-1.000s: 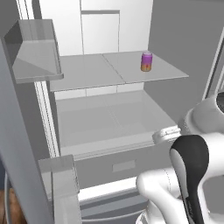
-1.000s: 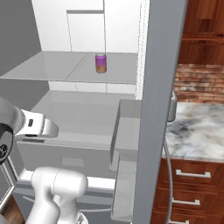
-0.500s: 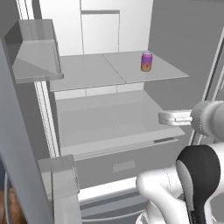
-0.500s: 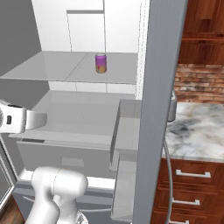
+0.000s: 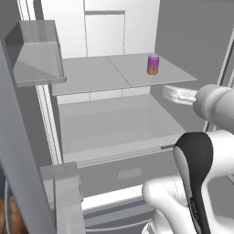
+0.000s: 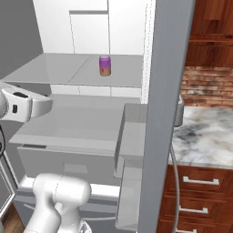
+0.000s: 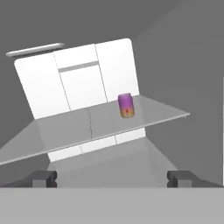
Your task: Open the fridge, grab two sodas, and place both sodas inside the bowl with ice on the dining counter.
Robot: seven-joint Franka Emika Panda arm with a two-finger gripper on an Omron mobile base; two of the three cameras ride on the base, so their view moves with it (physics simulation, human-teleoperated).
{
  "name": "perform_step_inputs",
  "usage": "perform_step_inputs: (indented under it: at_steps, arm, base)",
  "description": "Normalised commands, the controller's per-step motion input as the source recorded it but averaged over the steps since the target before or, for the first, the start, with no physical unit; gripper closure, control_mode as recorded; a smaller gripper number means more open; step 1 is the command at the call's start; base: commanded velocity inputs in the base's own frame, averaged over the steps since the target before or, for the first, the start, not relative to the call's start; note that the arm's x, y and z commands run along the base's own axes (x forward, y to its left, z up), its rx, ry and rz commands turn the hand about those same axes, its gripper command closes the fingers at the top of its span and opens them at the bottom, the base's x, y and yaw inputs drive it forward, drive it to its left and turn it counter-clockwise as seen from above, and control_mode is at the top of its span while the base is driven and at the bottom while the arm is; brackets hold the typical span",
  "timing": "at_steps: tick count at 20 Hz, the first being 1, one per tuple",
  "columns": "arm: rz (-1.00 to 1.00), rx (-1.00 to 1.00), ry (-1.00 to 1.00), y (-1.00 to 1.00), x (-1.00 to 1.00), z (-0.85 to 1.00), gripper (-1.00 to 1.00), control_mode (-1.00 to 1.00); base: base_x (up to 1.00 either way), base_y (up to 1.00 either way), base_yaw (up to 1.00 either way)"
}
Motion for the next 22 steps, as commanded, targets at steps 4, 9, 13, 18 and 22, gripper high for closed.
perform_step_inputs:
  at_steps: [4,9,13,18,22]
  arm:
    - [0.00,0.00,-0.04,0.00,0.23,0.35,-1.00,-1.00]
    - [0.00,-0.02,-0.10,0.00,0.11,0.45,-1.00,-1.00]
    - [0.00,-0.02,-0.16,0.00,0.01,0.40,-1.00,-1.00]
    - [0.02,-0.04,-0.13,0.00,0.21,0.36,-1.00,-1.00]
    - [0.00,-0.02,-0.01,0.00,0.21,0.11,-1.00,-1.00]
  base:
    - [0.00,0.00,0.00]
    - [0.00,0.00,0.00]
    - [0.00,0.00,0.00]
    - [0.00,0.00,0.00]
    - [0.00,0.00,0.00]
